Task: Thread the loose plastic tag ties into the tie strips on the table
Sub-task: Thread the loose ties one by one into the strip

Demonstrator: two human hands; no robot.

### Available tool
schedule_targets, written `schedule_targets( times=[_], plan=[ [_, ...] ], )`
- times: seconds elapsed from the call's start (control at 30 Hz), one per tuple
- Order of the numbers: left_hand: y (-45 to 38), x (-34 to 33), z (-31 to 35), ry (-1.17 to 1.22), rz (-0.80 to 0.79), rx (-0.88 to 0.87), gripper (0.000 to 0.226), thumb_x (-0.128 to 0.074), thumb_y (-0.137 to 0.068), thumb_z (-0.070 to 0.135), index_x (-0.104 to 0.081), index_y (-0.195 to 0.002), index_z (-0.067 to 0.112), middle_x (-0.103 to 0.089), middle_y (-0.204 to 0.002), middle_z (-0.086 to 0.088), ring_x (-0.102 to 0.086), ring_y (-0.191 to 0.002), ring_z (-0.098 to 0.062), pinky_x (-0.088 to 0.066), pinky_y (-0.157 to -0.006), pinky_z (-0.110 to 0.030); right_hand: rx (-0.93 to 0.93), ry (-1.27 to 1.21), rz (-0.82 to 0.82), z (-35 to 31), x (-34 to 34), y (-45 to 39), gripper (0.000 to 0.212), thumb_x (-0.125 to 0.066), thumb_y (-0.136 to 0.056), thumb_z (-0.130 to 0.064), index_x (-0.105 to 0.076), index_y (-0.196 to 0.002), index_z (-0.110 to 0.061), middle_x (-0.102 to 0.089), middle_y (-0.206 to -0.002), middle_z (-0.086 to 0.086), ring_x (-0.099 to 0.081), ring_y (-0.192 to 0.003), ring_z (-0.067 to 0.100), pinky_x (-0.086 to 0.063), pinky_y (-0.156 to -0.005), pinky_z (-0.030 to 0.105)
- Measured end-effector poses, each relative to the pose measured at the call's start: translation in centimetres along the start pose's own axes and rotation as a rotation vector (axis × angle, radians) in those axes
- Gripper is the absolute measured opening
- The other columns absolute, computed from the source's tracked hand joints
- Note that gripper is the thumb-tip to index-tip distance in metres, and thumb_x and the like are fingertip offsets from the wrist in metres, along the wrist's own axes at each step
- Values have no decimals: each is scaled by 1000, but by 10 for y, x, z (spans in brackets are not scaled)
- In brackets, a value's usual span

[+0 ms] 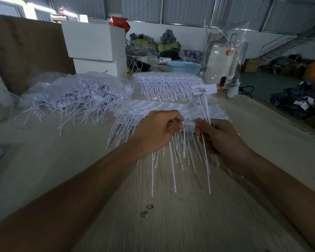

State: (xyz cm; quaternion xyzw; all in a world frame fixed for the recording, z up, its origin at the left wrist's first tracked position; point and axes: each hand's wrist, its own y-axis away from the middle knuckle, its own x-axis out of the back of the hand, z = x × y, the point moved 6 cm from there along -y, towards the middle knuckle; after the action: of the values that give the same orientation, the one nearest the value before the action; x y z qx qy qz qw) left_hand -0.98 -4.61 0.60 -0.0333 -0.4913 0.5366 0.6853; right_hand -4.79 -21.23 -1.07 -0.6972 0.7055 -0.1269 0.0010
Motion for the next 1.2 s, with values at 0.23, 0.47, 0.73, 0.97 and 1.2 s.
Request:
schedule_targets(
  times=[0.23,0.47,0.73,0.97,1.2],
  plan=[
    [0,0,0,-64,4,-34,16,-67,-94,27,-73,-107,20,-74,-96,0,-68,-92,-19,-54,-81,-42,-2,-10,-10,4,-1,-2,40,-50,-104,-30,-56,-72,-7,-28,-48,-7,-21,-39,8,-21,-40,19],
    [-3,3,-2,277,28,60,8,-73,-89,12,-76,-96,10,-76,-83,3,-72,-80,-10,-54,-75,-24,44,-42,-29,-4,-1,3,40,-50,-104,-31,-56,-72,-7,-27,-52,-3,-21,-43,11,-23,-41,20],
    [0,3,-1,616,-32,177,14,-62,-96,7,-74,-95,-1,-76,-78,-8,-64,-61,-15,-48,-51,-21,125,-24,-12,-9,-2,5,38,-50,-103,-27,-55,-74,-4,-31,-48,-7,-24,-41,9,-25,-42,20],
    [0,-2,-1,663,-114,231,24,-58,-98,6,-67,-120,2,-70,-80,-15,-62,-69,-24,-47,-55,-29,10,-64,-10,2,-8,2,38,-45,-105,-33,-56,-77,-10,-26,-51,-7,-21,-41,8,-22,-41,21],
    [-5,11,-6,609,61,166,22,-58,-97,1,-67,-117,0,-70,-79,-17,-67,-67,-14,-51,-59,-21,-98,-106,-75,5,-11,6,34,-54,-100,-36,-68,-91,-6,-22,-57,-5,-21,-45,8,-22,-41,20]
  ],
)
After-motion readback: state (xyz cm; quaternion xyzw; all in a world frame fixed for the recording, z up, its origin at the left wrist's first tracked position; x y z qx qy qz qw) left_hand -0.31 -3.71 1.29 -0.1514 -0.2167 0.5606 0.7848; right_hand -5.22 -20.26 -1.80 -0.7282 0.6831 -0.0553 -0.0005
